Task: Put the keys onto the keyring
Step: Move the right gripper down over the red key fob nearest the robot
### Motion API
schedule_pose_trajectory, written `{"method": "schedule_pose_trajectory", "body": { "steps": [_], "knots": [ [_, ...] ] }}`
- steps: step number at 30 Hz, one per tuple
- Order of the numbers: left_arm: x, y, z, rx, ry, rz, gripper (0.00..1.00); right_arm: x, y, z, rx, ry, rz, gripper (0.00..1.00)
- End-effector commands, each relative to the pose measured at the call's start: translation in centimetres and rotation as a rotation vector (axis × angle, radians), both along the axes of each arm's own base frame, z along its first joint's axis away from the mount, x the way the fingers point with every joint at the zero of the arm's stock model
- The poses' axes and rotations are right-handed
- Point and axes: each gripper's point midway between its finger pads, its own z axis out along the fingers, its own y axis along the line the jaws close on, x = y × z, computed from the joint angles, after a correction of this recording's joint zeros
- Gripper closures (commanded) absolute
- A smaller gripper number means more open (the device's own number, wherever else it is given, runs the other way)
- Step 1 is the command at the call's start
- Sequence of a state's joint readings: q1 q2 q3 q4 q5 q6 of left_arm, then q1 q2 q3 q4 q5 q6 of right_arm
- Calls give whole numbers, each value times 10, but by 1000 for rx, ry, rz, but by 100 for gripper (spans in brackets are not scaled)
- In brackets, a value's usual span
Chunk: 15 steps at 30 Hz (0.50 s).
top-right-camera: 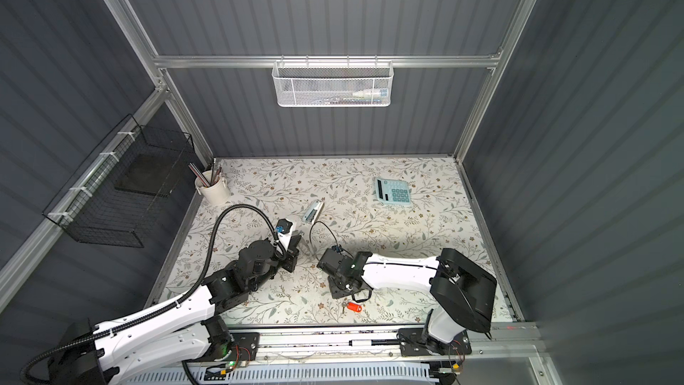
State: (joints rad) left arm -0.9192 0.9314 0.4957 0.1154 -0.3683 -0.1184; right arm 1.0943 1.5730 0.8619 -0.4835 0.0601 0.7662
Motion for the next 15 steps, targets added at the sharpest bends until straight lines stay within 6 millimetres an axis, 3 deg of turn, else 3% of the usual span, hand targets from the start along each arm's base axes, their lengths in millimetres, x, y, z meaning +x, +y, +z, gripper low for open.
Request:
{"method": "schedule_pose_trajectory", "body": {
  "steps": [1,15],
  "knots": [
    [1,5,7,-41,-12,26,100,0,-2,-1,-39,4,-6,63],
    [0,7,8,-35,-23,24,100,3,-6,-8,-86,1,-8,75]
  ]
}}
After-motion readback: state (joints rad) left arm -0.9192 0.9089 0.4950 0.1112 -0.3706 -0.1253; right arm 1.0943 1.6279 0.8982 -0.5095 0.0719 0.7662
